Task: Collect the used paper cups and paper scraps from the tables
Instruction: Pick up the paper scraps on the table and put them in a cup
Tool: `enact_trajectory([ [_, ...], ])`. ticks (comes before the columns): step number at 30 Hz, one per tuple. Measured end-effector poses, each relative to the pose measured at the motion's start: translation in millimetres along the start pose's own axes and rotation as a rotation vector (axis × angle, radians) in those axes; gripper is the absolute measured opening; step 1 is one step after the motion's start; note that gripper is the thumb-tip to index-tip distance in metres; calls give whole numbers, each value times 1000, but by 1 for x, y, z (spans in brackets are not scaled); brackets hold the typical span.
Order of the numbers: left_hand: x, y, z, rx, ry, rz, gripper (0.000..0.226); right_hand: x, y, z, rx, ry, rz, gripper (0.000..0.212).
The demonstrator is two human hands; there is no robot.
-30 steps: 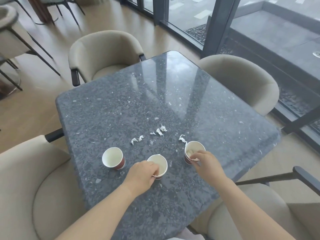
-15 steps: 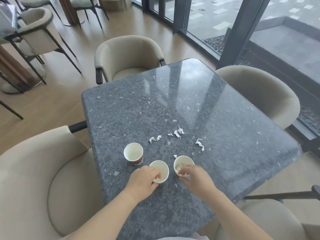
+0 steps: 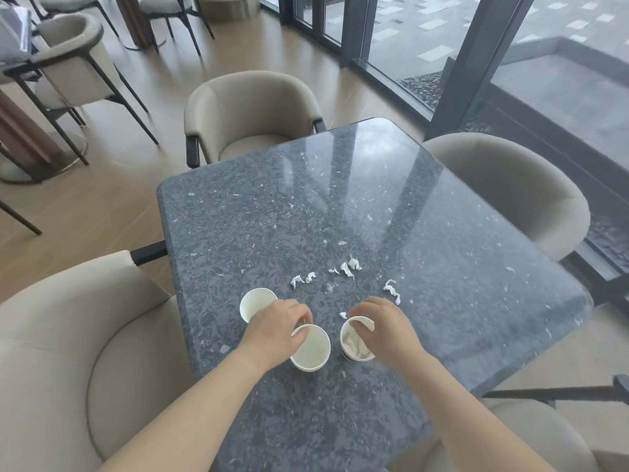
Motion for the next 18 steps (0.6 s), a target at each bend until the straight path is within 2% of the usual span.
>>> enact_trajectory([
  [11, 52, -7, 47, 112, -102, -34, 12, 58, 21, -1, 17, -50, 66, 15],
  [18, 59, 29, 82, 220, -190, 56, 28, 106, 66, 5, 11, -60, 213, 19],
])
Point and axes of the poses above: each hand's wrist, its own x-axis towards the middle knuckle, its own y-axis out of the palm, z = x × y, the point moved 9 cm from there along x, towards the middle knuckle, and after that the axes turned 4 degrees about -y, right-handed, at the moved point
